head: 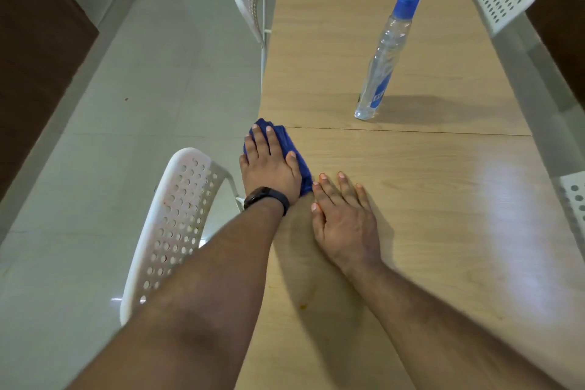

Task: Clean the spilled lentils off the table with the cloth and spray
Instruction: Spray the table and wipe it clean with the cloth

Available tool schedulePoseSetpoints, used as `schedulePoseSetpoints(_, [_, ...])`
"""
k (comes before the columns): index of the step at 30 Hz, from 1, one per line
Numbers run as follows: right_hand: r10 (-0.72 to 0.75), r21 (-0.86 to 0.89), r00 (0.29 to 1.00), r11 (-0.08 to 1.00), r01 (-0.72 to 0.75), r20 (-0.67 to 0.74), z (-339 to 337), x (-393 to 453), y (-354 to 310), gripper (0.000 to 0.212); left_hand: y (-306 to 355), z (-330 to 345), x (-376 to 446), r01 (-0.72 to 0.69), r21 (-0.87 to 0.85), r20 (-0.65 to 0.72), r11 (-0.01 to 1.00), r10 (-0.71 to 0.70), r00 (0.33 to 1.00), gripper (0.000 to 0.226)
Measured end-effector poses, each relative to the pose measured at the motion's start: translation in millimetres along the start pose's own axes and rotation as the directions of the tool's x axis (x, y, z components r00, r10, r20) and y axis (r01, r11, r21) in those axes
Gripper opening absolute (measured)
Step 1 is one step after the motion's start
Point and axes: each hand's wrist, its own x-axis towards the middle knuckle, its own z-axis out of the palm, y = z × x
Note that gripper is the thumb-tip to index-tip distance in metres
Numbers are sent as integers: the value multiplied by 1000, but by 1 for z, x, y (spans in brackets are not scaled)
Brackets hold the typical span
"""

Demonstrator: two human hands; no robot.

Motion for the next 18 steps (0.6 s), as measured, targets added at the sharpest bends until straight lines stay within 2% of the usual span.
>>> schedulePoseSetpoints(6, [27, 24, 999, 999, -27, 17, -5, -2, -1, 54, -15, 2, -73, 3, 0, 1, 1000, -3, 1000, 75])
schedulePoseSetpoints(10, [41, 23, 999, 999, -42, 32, -6, -1, -4, 55, -32, 4, -108, -53, 7, 19, 999, 53, 998, 75])
schedulePoseSetpoints(18, [49, 40, 999, 998, -48, -6, -4, -1, -5, 54, -20, -3, -37, -89, 28, 22, 996, 88, 996, 78])
